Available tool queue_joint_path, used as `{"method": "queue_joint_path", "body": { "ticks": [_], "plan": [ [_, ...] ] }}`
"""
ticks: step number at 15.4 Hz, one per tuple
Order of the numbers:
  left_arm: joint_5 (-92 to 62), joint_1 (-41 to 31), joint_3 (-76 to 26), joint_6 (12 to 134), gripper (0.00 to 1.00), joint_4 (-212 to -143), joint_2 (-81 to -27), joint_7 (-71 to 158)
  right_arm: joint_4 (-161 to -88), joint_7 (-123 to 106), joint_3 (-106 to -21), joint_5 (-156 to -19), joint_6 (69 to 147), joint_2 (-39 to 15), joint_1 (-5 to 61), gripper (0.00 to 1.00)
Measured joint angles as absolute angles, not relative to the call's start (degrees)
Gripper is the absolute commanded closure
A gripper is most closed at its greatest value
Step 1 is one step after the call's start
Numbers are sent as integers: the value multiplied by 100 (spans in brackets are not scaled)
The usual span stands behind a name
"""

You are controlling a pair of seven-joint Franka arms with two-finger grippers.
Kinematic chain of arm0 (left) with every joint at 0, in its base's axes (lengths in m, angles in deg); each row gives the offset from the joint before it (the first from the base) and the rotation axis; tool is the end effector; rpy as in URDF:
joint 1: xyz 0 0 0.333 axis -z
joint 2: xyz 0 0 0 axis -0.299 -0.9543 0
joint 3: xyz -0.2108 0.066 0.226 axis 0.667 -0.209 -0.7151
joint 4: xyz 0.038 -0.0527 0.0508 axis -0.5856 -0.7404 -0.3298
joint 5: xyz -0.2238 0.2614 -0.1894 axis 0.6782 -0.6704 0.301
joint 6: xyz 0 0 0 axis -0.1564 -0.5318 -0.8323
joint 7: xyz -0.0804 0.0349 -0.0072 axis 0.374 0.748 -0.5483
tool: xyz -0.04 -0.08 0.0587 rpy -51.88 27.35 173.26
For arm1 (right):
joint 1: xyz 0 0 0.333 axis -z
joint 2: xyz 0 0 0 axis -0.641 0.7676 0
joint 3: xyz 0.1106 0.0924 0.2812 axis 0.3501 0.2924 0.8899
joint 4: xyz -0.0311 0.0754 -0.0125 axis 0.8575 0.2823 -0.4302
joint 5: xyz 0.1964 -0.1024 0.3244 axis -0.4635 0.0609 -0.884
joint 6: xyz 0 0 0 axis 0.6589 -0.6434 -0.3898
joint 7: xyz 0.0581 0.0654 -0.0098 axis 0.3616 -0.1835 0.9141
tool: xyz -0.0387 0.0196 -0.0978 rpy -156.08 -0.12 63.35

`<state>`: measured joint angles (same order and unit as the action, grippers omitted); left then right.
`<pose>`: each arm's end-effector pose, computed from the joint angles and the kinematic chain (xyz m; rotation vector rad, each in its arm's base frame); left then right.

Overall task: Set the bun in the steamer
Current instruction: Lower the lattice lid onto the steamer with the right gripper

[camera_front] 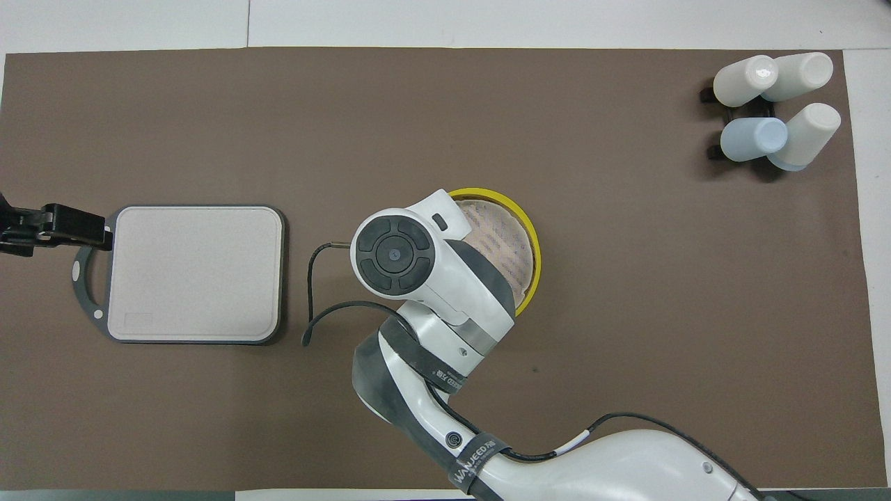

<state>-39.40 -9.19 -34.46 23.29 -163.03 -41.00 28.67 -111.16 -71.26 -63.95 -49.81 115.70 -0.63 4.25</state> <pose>0.5325 -0.0182 0.6118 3.1153 -0.0258 -0.0815 0.5281 0.4579 0.3923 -3.0388 0.2722 -0.2164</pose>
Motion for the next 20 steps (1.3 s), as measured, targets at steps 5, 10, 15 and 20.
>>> {"method": "queue_joint_path", "body": {
  "ticks": [5, 10, 15, 20],
  "plan": [
    [-3940, -805, -3488, 2303, 0, -16004, -4257, 2844, -11034, -7126, -6450, -4936, 11583, -34, 521, 100],
    [-3940, -717, -3491, 2246, 0, -15995, -4256, 2833, -10968, -7126, -6440, -4942, 11577, 3, 579, 100],
    [-3940, -702, -3491, 2211, 0, -15997, -4202, 2790, -10912, -7126, -6434, -4942, 11583, 41, 616, 100],
    [-3940, -702, -3505, 2211, 0, -15997, -4188, 2724, -10912, -7124, -6427, -4943, 11645, 64, 601, 100]
  ]
}}
